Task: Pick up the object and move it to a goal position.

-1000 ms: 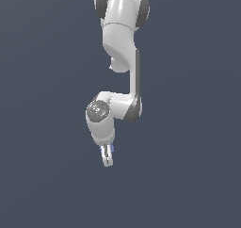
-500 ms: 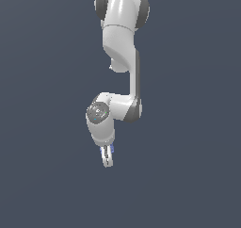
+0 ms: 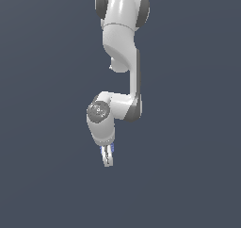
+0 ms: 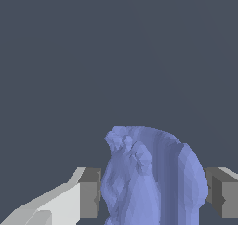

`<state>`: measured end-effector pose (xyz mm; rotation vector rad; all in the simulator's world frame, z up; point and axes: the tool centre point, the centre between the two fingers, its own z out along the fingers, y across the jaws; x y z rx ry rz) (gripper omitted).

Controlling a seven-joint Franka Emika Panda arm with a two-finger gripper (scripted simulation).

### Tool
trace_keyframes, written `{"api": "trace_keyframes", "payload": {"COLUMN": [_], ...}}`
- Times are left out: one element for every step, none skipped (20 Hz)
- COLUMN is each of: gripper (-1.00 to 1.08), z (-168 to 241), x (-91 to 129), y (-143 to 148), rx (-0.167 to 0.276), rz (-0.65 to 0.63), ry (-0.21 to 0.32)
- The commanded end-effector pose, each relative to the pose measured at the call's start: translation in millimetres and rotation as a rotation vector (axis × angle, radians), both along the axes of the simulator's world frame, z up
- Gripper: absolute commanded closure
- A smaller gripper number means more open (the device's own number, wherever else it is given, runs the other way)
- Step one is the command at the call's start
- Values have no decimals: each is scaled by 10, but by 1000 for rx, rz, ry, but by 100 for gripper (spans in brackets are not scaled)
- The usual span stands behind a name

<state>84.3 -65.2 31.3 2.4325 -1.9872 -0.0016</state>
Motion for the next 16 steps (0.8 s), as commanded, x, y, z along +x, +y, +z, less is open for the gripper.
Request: {"api": "trace_keyframes", "payload": {"gripper": [108, 108, 108, 108, 108, 108, 108, 108, 108, 108, 108, 108, 108, 108, 108, 108], "z": [55, 85, 120, 161, 206, 256, 313, 374, 442, 516, 596, 683, 776, 876, 981, 1087], "x": [-8, -15, -23, -32, -43, -55, -68, -82, -98, -114, -133, -152, -173, -195, -218, -241], "y": [28, 44, 62, 82, 105, 130, 158, 189, 224, 261, 299, 342, 389, 439, 491, 543], "rx": [0, 0, 0, 0, 0, 1, 1, 1, 1, 1, 1, 1, 1, 1, 1, 1], "rz": [0, 0, 0, 0, 0, 0, 0, 0, 0, 0, 0, 0, 0, 0, 0, 0], "ry": [-1, -1, -1, -1, -1, -1, -1, -1, -1, -1, -1, -1, -1, -1, -1, -1]}}
